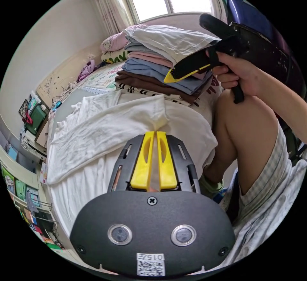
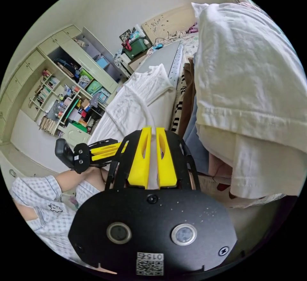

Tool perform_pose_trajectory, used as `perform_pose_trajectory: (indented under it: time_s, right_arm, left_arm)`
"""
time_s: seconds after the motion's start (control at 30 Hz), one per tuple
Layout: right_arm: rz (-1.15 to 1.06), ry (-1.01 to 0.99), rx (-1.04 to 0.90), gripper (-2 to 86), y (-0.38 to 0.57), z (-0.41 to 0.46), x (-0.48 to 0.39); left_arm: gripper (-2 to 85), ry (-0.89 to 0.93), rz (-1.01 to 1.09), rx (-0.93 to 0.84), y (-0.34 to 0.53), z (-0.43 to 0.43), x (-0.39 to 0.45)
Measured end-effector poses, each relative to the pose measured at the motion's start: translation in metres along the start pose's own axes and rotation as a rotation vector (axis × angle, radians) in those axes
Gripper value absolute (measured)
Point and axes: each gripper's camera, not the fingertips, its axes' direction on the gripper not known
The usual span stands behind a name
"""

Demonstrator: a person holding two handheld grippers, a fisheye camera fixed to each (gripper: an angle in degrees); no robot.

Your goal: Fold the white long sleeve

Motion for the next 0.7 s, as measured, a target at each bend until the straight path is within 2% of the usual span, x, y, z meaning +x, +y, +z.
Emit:
perform_pose_trajectory:
  time_s: [0.07, 0.17, 0.4, 0.57, 0.7]
  right_arm:
    - [-0.034, -0.047, 0.125, 0.7, 0.023, -0.036, -0.006]
    - [-0.089, -0.008, 0.184, 0.1, 0.041, -0.061, -0.022]
    - [-0.173, -0.006, 0.092, -0.2, 0.06, -0.081, -0.043]
    - [-0.137, 0.057, 0.057, -0.3, 0.076, -0.109, -0.026]
    - [-0.171, -0.199, 0.028, 0.0, 0.065, -0.119, 0.0]
  left_arm:
    - [1.9, 0.011, -0.028, -0.042, -0.005, 0.0, 0.001]
    - [3.4, -0.014, -0.032, -0.02, -0.01, -0.009, 0.009]
    - [6.9, -0.042, -0.093, -0.029, -0.023, 0.001, 0.02]
    - [2.6, 0.048, -0.216, -0.011, -0.016, 0.009, 0.001]
    - [0.9, 0.104, -0.35, 0.063, -0.002, -0.004, -0.024]
